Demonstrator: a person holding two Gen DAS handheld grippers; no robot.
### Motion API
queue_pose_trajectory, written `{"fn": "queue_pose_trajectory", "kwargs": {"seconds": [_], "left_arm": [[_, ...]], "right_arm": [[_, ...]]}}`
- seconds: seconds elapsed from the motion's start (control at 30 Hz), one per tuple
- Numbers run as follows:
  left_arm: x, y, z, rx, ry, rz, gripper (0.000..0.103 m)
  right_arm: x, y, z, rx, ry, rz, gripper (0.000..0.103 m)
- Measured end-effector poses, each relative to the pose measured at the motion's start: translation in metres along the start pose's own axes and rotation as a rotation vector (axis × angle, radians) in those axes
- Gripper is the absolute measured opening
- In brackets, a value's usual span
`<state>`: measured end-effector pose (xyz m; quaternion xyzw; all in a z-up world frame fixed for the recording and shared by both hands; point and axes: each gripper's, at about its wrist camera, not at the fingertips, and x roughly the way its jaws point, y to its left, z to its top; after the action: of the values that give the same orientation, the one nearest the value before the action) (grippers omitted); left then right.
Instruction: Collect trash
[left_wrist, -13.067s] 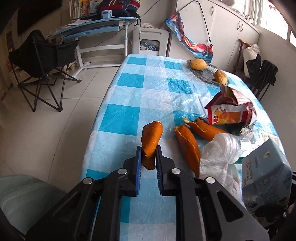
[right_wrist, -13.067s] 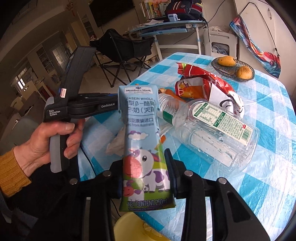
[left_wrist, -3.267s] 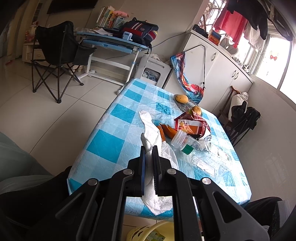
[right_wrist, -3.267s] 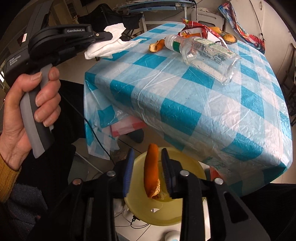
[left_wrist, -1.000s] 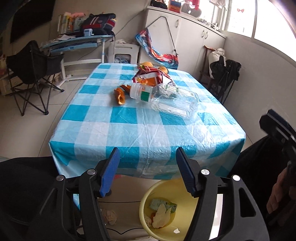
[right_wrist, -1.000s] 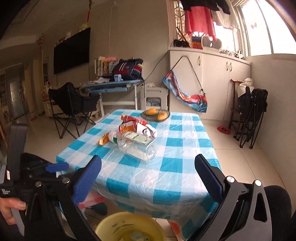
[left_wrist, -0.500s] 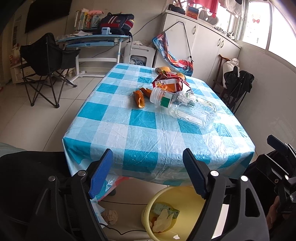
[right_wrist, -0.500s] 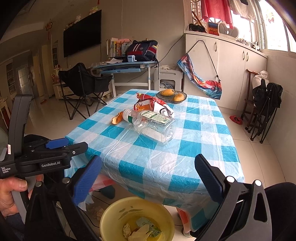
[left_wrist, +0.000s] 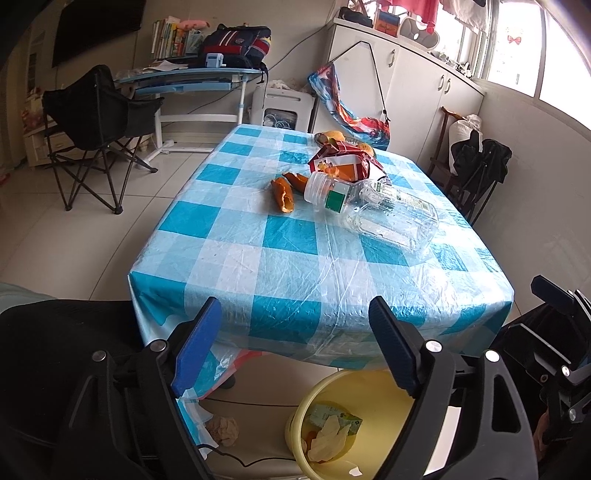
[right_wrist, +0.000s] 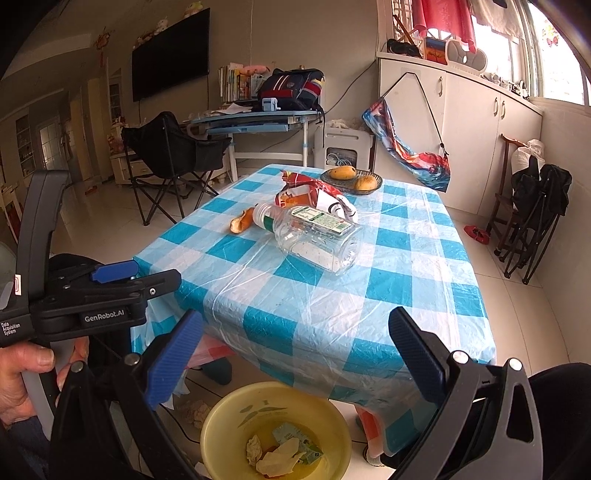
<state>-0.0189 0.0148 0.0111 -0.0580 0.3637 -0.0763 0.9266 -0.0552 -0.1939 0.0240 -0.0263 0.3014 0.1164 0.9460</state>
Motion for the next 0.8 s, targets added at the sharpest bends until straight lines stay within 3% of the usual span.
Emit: {"fn": "queue_pose_trajectory", "kwargs": {"seconds": [0.8], "left_arm": [[-0.0013, 0.0035, -0.0002, -0.008, -0.005, 0.003, 0.079]], "right_arm": [[0.0062, 0.0069, -0.0028, -0.021, 0.037, 0.005, 0.097]]}}
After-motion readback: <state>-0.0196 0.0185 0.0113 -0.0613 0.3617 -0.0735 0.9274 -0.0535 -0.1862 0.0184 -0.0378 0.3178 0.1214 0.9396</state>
